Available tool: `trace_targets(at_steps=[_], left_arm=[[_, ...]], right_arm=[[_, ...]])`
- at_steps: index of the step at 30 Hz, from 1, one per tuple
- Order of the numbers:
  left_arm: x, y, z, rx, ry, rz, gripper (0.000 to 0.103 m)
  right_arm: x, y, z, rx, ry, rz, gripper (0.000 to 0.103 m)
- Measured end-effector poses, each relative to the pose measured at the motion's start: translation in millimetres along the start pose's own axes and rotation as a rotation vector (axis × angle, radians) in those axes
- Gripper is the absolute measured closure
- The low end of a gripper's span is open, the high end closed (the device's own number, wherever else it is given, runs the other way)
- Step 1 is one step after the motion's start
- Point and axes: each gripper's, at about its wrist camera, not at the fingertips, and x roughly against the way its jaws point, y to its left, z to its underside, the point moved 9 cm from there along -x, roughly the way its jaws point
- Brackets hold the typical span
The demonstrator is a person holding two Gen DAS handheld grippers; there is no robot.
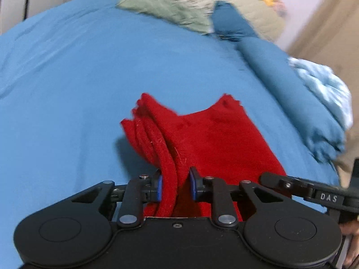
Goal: Fold small clothes
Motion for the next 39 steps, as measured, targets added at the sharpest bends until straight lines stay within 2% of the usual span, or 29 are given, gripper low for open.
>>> trace_targets(at_steps=[5, 8, 11, 13, 15, 17, 20, 21, 22, 23, 24, 25, 27, 30, 35, 39], left_arm=[[41, -58, 62, -0.052, -0.014, 0.043, 0.078], [44, -78, 104, -0.089, -0.018, 0.029, 0.078], [27, -88, 145, -0.11, 0.021, -0.002, 0.078], [21, -87, 165, -0.149, 0.026, -0.076, 0.078], [18, -84, 169, -0.174, 0.012, -0.106, 0.076], [18, -81, 170, -0.166, 0.013, -0.112, 0.075], [14, -90, 164, -0.177, 0.015, -0.133, 0.064], [16, -93, 163, -0.191, 0.009, -0.152, 0.053], [20, -93, 161, -0.21, -0.005, -0.182, 0.045], [24, -92, 161, -0.229, -0.024, -0.211, 0.029], [27, -90, 160, -0.247, -0.042, -0.24, 0.022], [30, -86, 160, -0.26, -0.054, -0.265, 0.022], [28, -75, 162, -0.267, -0.046, -0.305, 0.021], [16, -62, 170, -0.239, -0.011, -0.315, 0.019], [9, -54, 170, -0.165, 0.01, -0.293, 0.019], [22, -60, 163, -0.188, 0.003, -0.319, 0.025]], right_arm=[[87, 1, 33, 0.035, -0.005, -0.011, 0.066], [124, -11, 68, 0.03, 0.008, 0.001, 0.066], [137, -32, 112, 0.02, 0.041, 0.045, 0.066], [132, -49, 136, -0.016, 0.066, 0.08, 0.065], [126, -64, 154, -0.045, 0.069, 0.117, 0.065], [123, -73, 162, -0.099, 0.048, 0.102, 0.064], [119, -70, 161, -0.103, 0.04, 0.111, 0.062], [119, -68, 159, -0.088, 0.044, 0.118, 0.056], [121, -65, 158, -0.074, 0.046, 0.133, 0.044], [126, -63, 157, -0.057, 0.041, 0.147, 0.035], [133, -61, 156, -0.041, 0.024, 0.154, 0.019], [139, -65, 156, -0.03, 0.005, 0.162, 0.013], [145, -68, 152, 0.005, -0.008, 0.217, 0.013], [138, -83, 157, 0.043, 0.029, 0.302, 0.013], [127, -99, 170, 0.01, 0.057, 0.327, 0.011], [134, -94, 165, 0.023, 0.037, 0.331, 0.011]])
